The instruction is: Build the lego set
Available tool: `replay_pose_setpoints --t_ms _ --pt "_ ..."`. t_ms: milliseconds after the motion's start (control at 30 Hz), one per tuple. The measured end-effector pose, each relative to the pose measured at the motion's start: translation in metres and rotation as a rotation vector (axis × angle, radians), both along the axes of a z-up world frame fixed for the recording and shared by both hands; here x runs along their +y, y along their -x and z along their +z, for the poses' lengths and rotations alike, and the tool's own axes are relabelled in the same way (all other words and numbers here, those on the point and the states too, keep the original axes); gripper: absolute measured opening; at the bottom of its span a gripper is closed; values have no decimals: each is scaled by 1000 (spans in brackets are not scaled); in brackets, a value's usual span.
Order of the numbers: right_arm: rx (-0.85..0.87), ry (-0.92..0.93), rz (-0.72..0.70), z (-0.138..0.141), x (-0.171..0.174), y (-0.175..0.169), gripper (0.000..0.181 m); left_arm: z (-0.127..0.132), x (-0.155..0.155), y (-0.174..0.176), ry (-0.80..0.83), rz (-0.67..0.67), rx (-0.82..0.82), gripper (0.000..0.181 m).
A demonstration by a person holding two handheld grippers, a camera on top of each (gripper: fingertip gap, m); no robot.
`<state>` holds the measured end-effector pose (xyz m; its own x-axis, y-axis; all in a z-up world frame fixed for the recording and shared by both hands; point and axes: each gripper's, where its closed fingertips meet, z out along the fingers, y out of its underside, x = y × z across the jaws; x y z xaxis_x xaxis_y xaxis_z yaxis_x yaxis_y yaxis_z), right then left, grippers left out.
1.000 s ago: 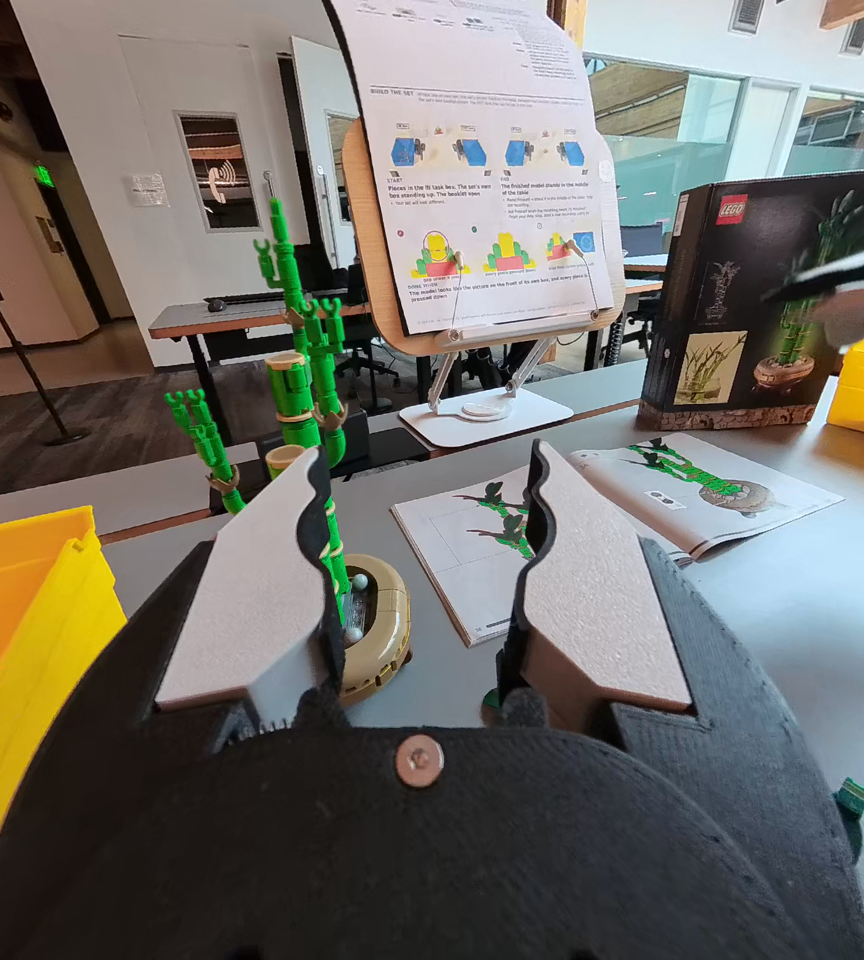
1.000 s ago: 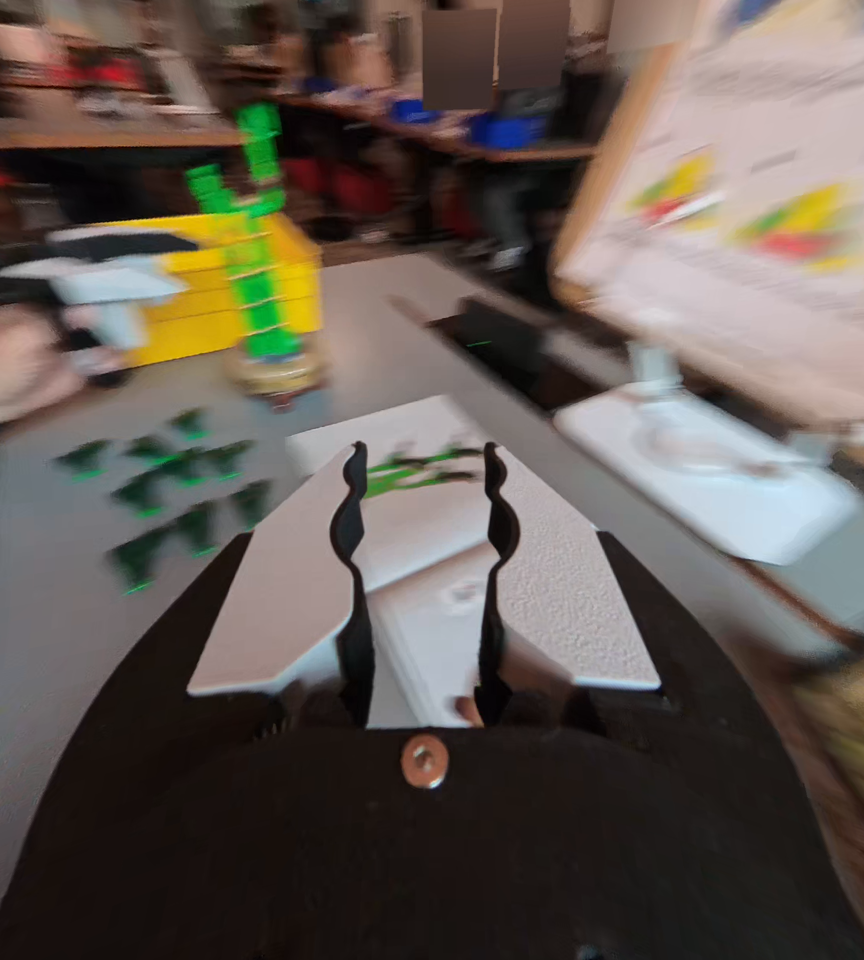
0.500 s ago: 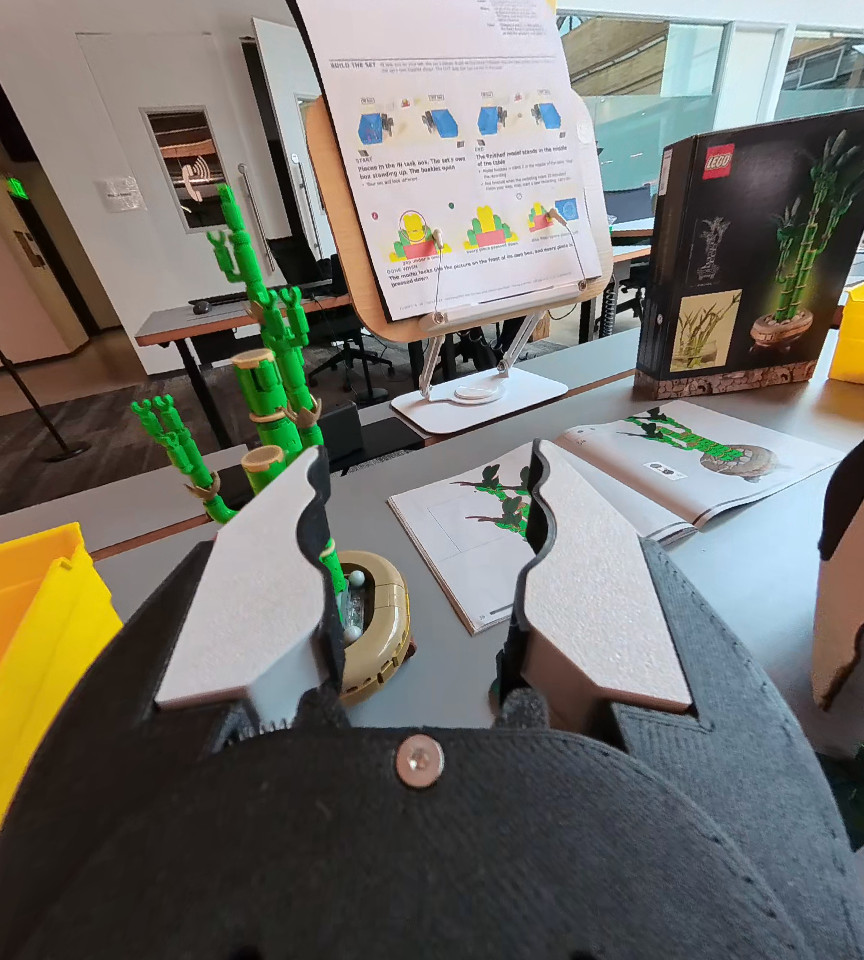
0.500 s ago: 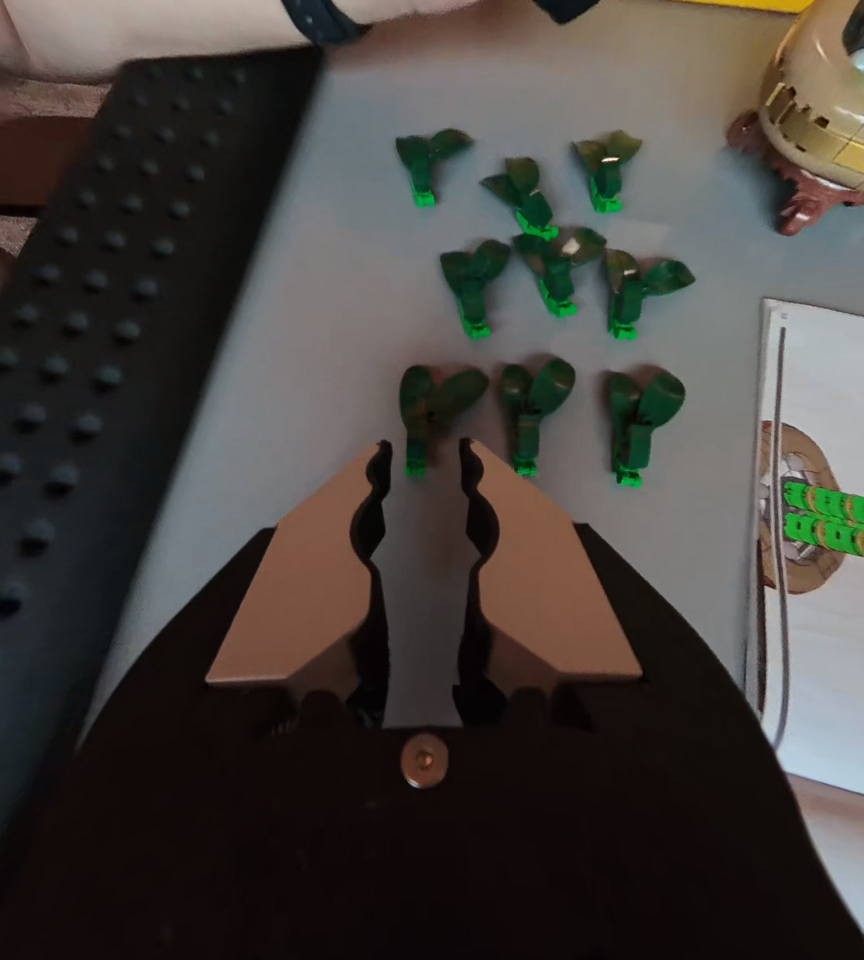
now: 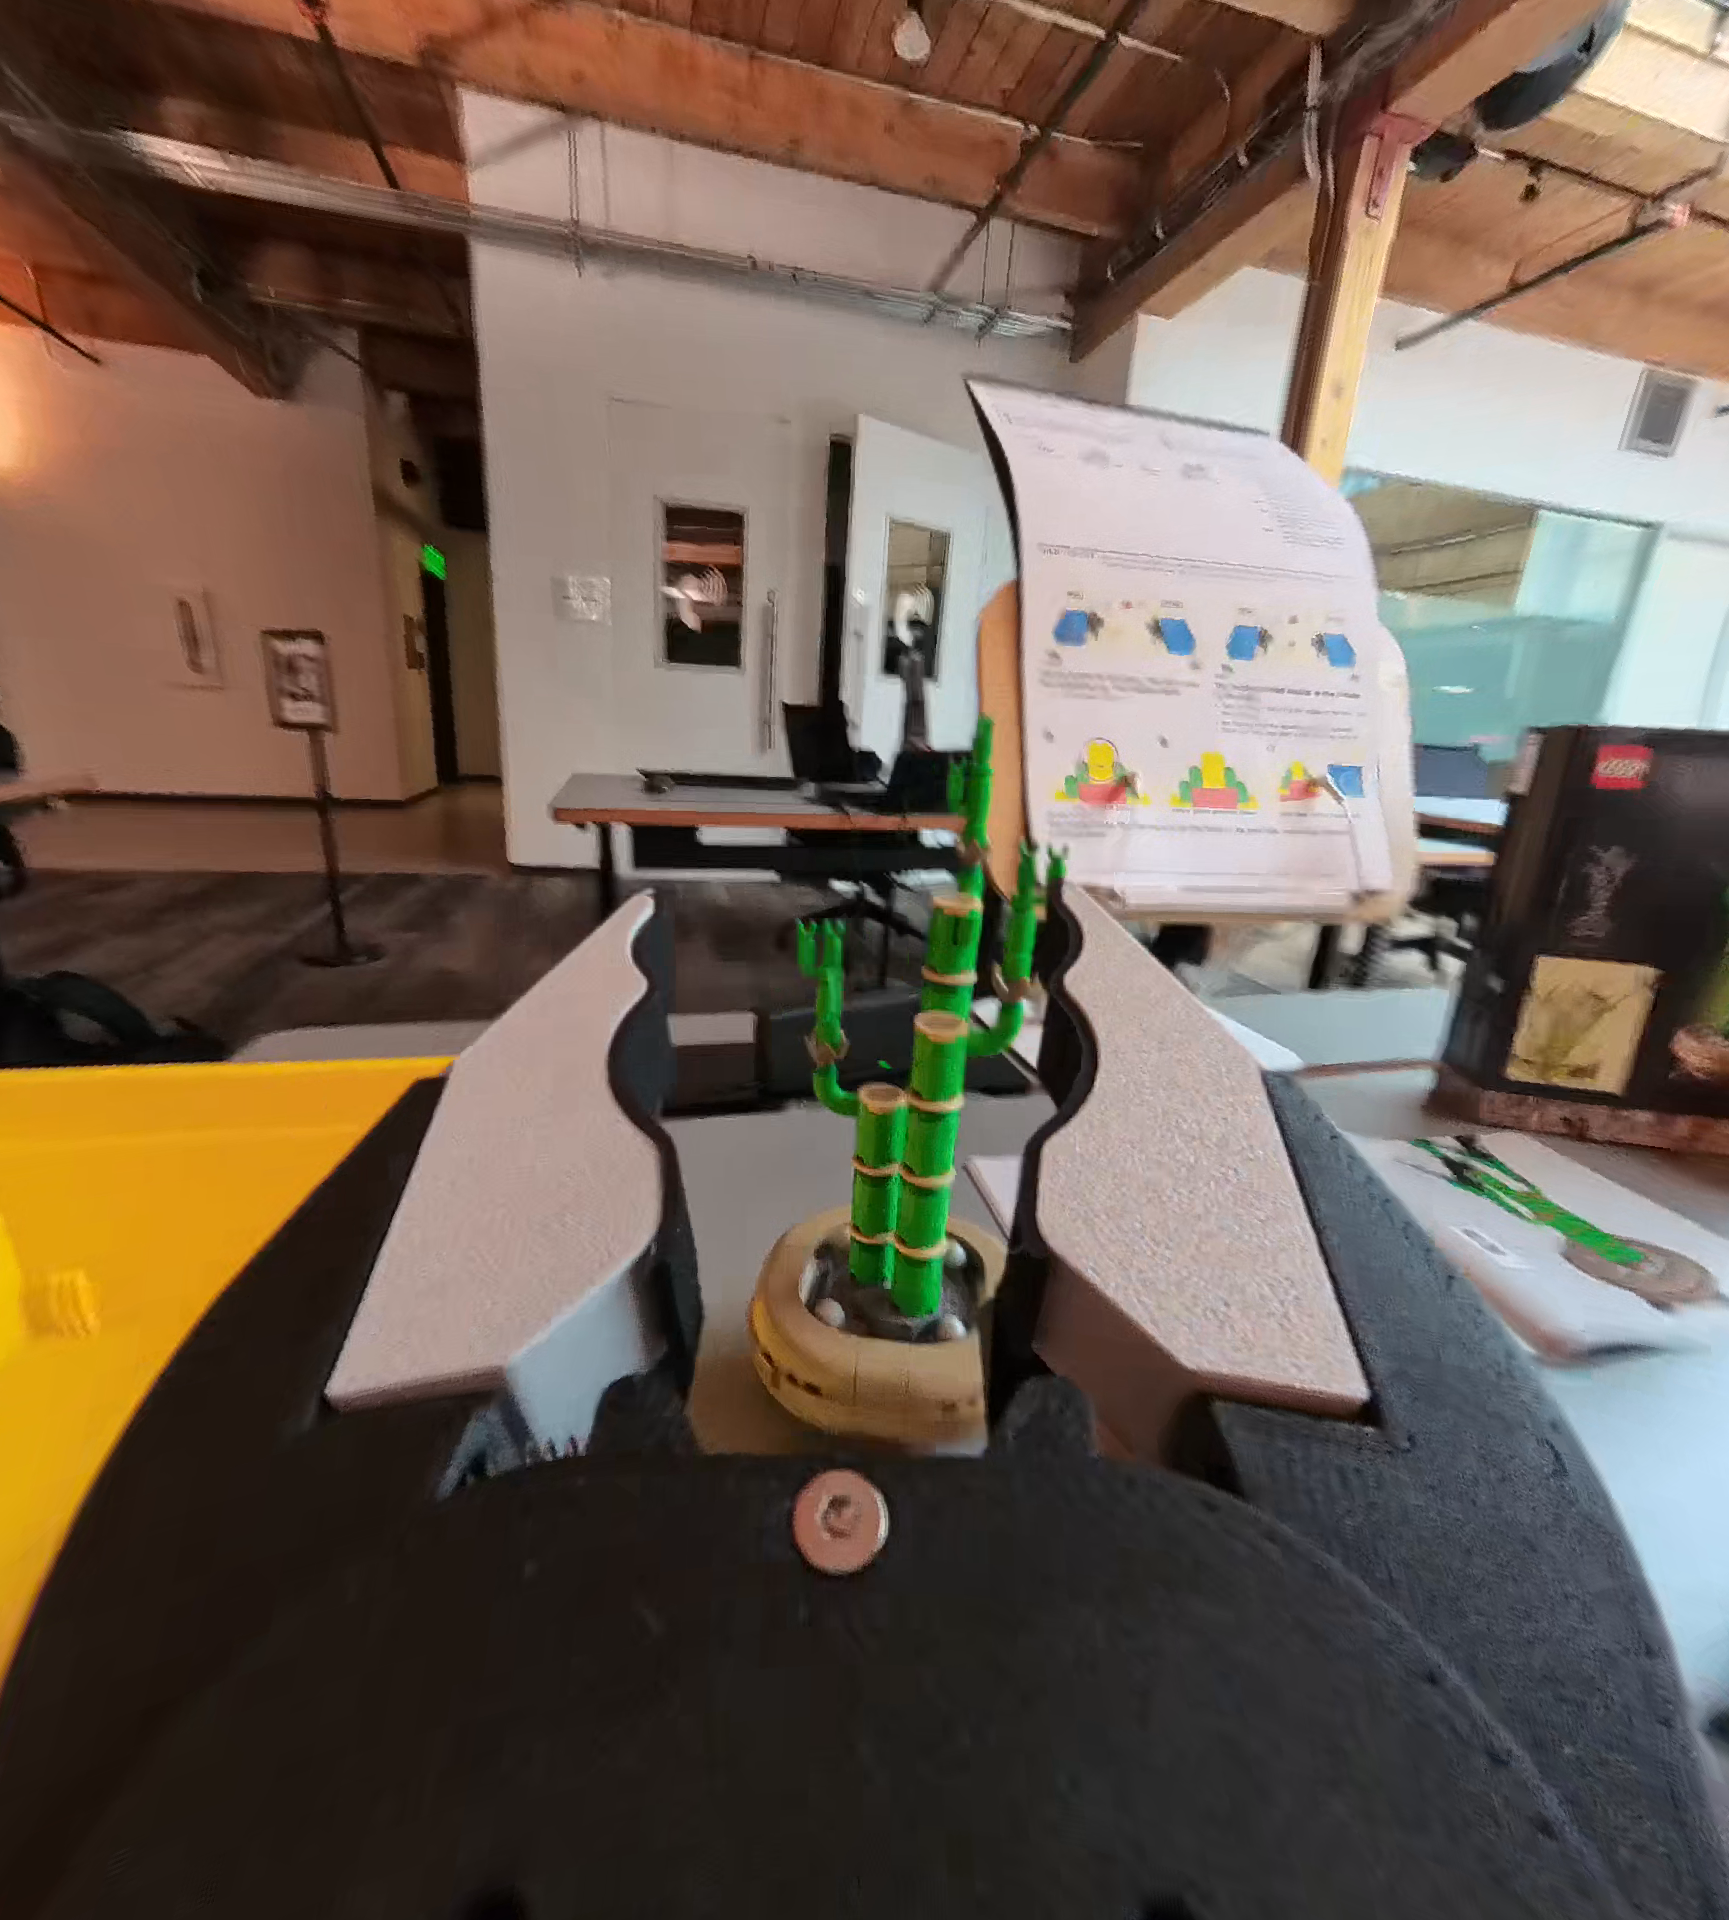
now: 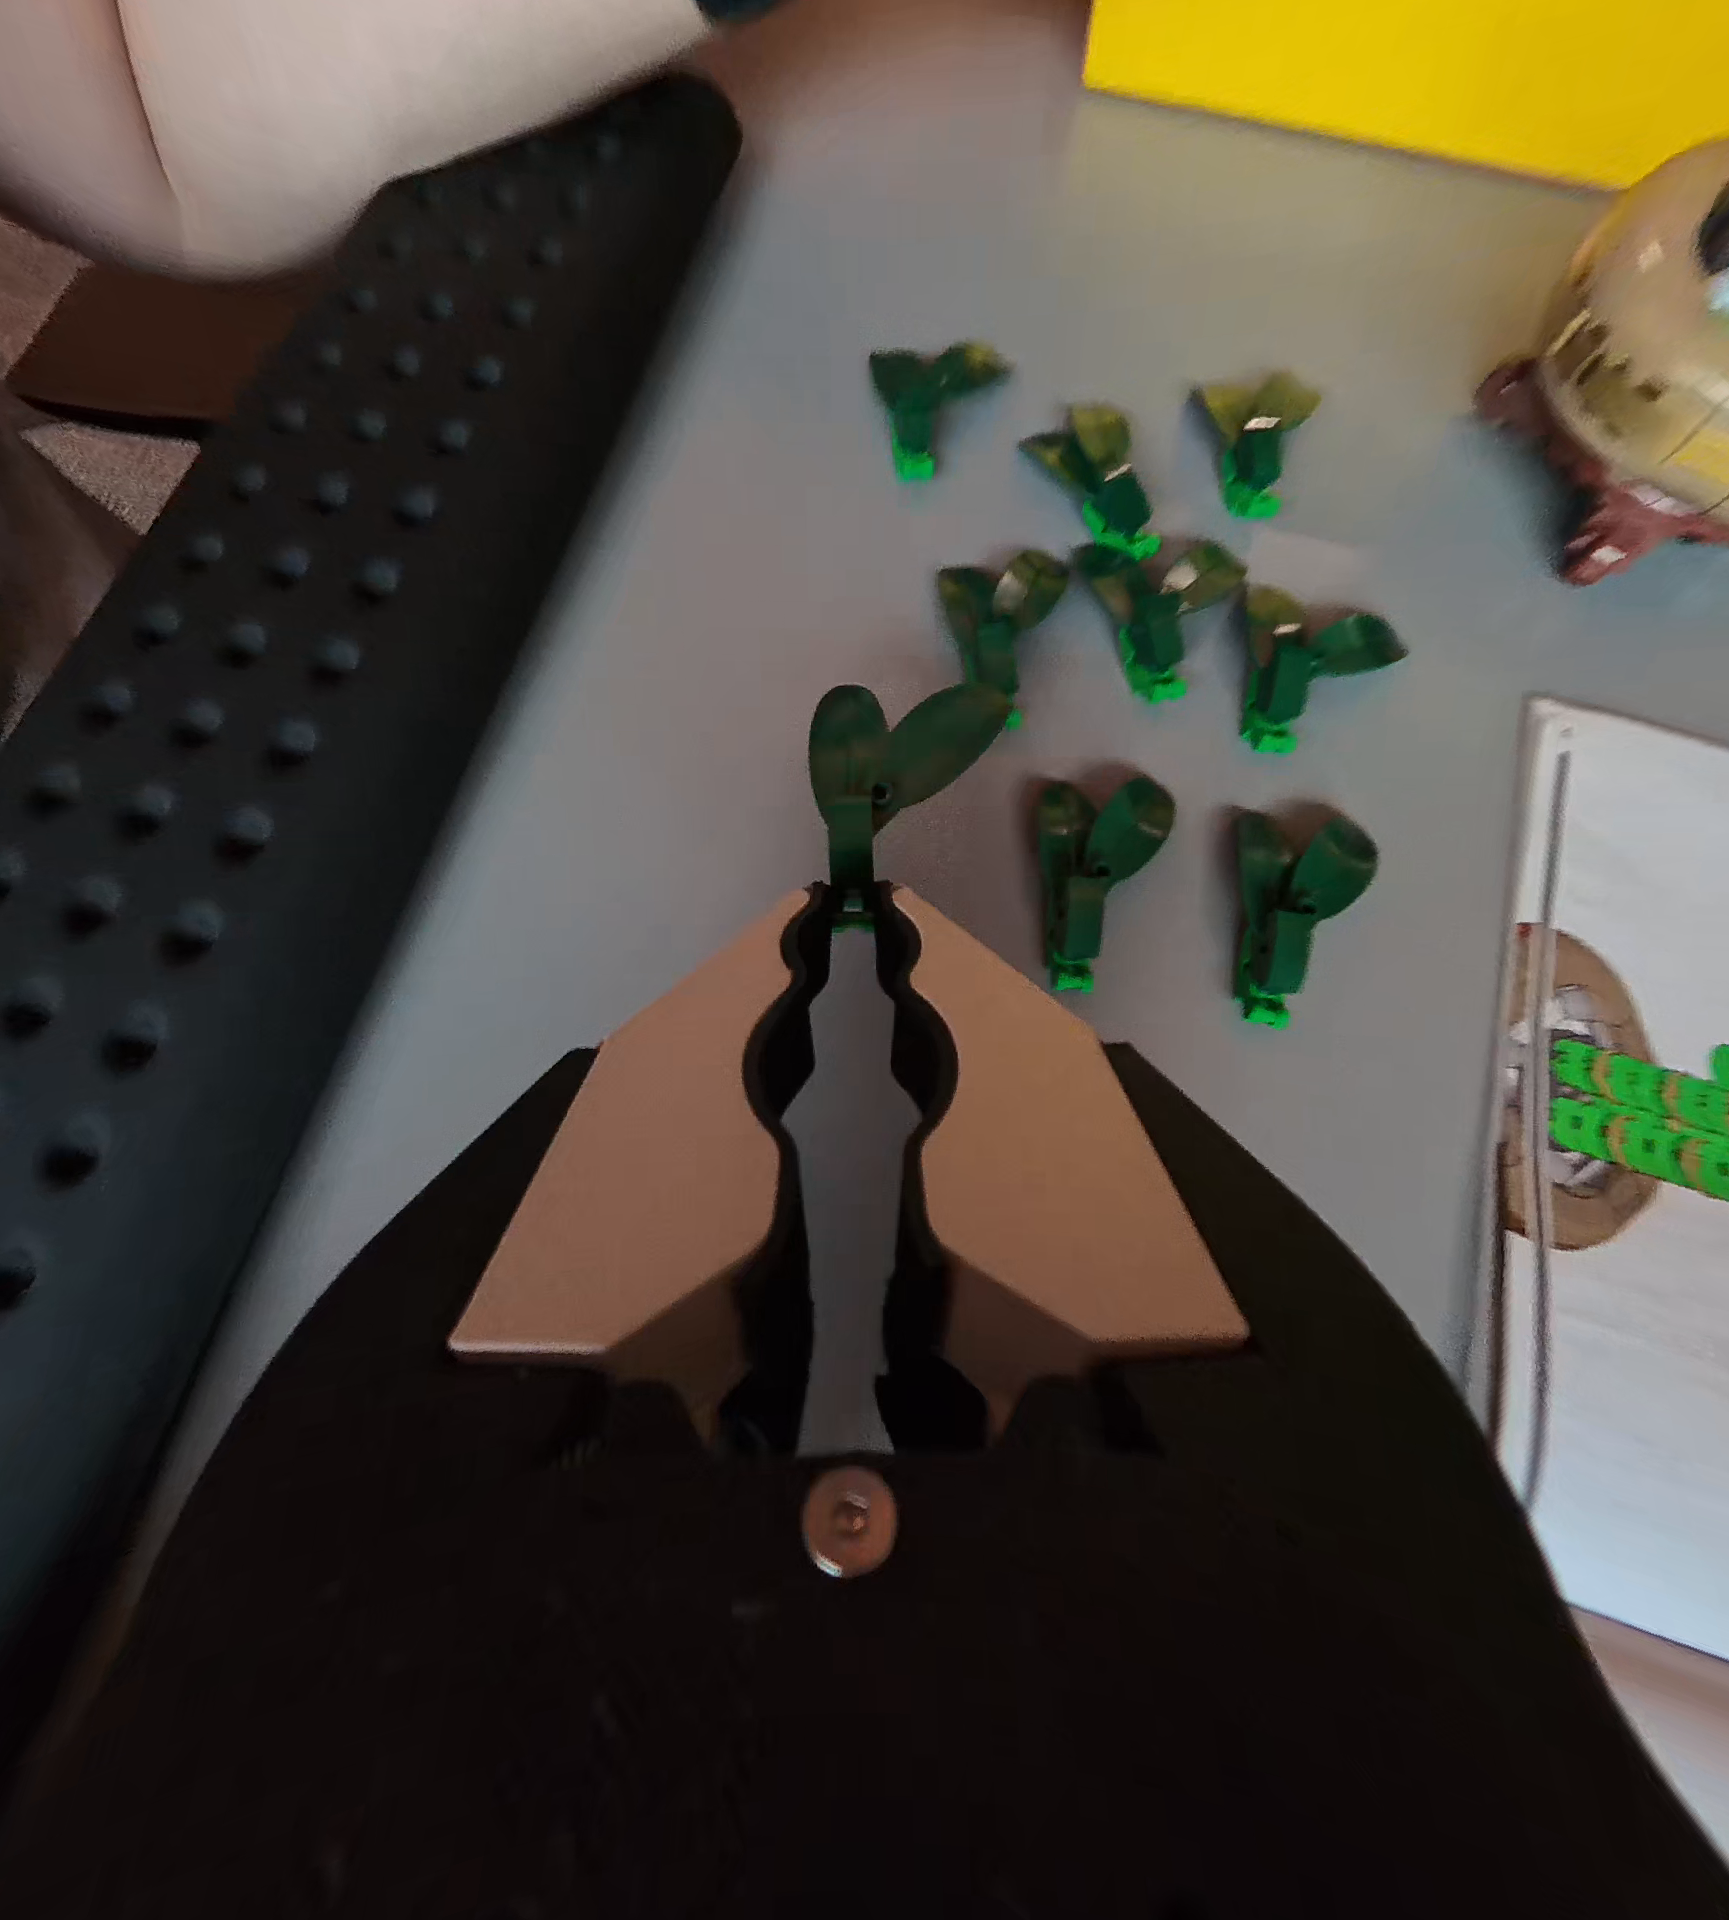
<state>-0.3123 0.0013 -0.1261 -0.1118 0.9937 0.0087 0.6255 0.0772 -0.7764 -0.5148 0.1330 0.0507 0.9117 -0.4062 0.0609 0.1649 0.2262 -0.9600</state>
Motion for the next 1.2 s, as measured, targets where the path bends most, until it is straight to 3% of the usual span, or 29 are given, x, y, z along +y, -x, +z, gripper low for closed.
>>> replay_pose_setpoints --t_ms 133,233,333,433,600,767,833,933,1200 --pt "69 -12 -41 18 10 -3 6 -42 19 -28 189 -119 79 70" --pt "85 -15 -64 22 15 -6 6 -68 29 -48 253 -119 186 74" --pt "93 -27 -69 24 17 -7 6 -92 44 -48 322 -57 281 98" --pt "101 -32 -71 26 18 -6 6 -99 53 -52 351 -111 202 127" --pt "96 -42 -76 25 19 -6 6 -135 72 -49 495 -77 298 145" --pt "94 -51 -93 27 24 -10 6 -167 79 -50 639 -66 352 143" --pt "102 -58 -100 30 26 -12 6 -173 79 -51 665 -78 359 133" --pt "110 -69 -111 34 29 -14 6 -177 77 -54 686 -98 379 112" --pt "143 -91 -170 45 44 -31 6 -178 70 -56 701 -91 385 110"
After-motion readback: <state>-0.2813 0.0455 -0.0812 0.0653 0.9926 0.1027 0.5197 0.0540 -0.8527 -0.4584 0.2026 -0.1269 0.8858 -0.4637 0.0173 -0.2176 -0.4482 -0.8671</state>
